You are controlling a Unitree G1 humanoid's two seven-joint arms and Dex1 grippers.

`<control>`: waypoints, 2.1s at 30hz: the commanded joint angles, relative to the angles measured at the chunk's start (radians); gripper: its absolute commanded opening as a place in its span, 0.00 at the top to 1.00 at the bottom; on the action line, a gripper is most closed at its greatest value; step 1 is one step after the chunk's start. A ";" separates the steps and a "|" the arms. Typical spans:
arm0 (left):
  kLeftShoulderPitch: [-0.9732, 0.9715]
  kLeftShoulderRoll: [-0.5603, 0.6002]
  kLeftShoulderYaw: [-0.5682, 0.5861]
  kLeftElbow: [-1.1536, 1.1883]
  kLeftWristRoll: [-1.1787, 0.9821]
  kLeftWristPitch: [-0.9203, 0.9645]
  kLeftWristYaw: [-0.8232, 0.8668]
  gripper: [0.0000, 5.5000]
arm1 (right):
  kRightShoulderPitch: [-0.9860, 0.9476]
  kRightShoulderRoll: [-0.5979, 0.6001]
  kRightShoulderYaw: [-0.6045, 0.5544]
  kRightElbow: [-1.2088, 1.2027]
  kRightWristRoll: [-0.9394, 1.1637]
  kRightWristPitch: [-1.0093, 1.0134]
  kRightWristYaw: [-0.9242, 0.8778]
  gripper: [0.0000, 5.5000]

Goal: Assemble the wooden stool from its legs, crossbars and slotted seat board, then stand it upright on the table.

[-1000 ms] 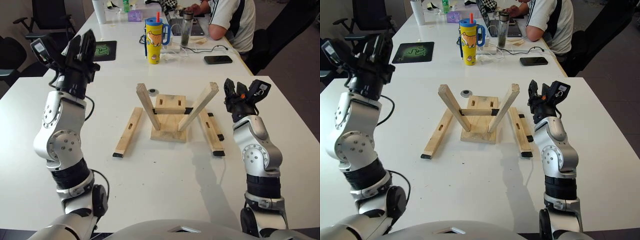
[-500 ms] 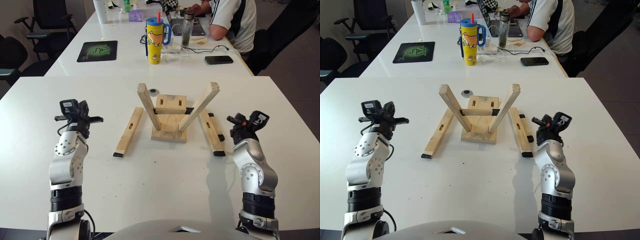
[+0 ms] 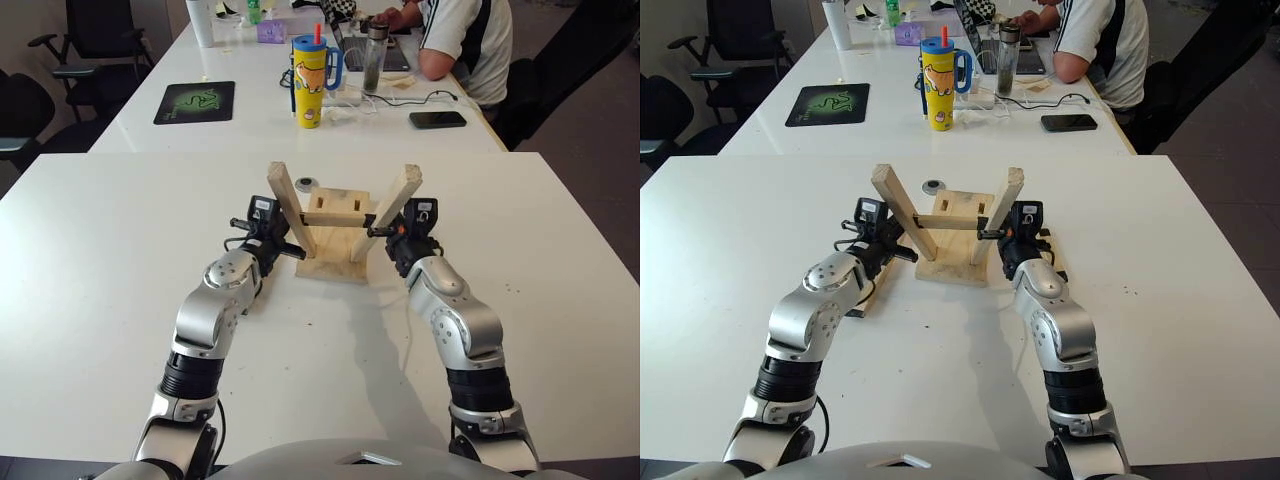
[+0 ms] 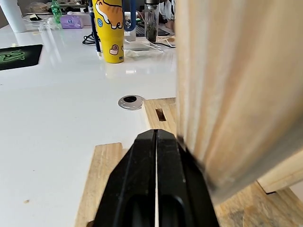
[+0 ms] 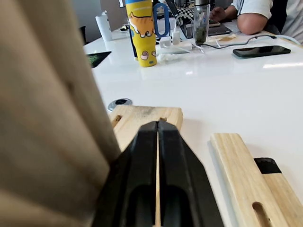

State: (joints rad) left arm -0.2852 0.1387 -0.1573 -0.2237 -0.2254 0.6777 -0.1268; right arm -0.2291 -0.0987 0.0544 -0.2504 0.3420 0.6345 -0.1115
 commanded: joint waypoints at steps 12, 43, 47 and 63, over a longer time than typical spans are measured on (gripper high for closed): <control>0.059 0.088 0.143 0.043 0.055 -0.044 -0.015 1.00 | -0.066 -0.138 -0.170 0.093 -0.172 -0.027 -0.026 1.00; -0.486 0.058 0.372 -0.002 -0.142 0.036 0.010 1.00 | -0.320 -0.012 -0.049 0.114 0.079 -0.007 0.166 1.00; -0.545 0.026 0.401 0.051 -0.231 0.094 0.006 1.00 | -0.335 -0.012 -0.056 0.117 0.061 -0.038 0.181 1.00; -0.290 0.058 0.122 0.125 -0.043 -0.028 -0.028 1.00 | -0.322 -0.016 -0.082 0.129 0.038 -0.050 0.209 1.00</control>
State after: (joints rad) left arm -0.6146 0.1973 -0.0509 -0.1383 -0.2902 0.6325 -0.1641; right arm -0.6118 -0.1211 -0.0292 -0.1657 0.3830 0.5365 0.1000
